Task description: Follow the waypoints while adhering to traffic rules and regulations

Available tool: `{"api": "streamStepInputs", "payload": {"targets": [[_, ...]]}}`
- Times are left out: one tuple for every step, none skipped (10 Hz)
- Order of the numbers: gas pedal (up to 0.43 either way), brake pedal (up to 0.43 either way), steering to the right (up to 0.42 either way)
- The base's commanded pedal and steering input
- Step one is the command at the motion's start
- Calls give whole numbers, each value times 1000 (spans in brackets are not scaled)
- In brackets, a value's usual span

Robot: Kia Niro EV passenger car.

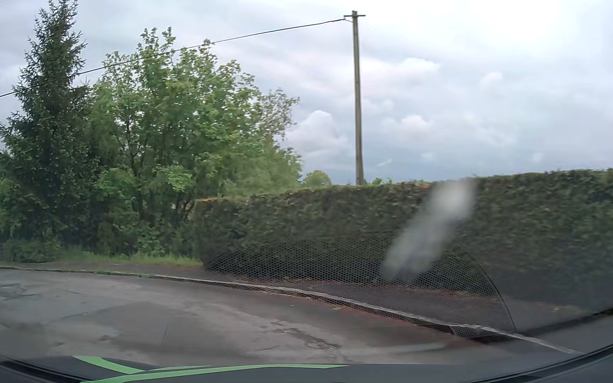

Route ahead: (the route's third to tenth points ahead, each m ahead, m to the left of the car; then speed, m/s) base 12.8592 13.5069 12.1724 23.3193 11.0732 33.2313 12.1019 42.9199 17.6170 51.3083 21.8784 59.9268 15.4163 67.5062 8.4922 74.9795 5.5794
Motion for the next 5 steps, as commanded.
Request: {"api": "streamStepInputs", "payload": {"targets": [[0, 73, -398], [0, 67, -399], [0, 67, -400], [0, 67, -402], [0, 67, -402]]}}
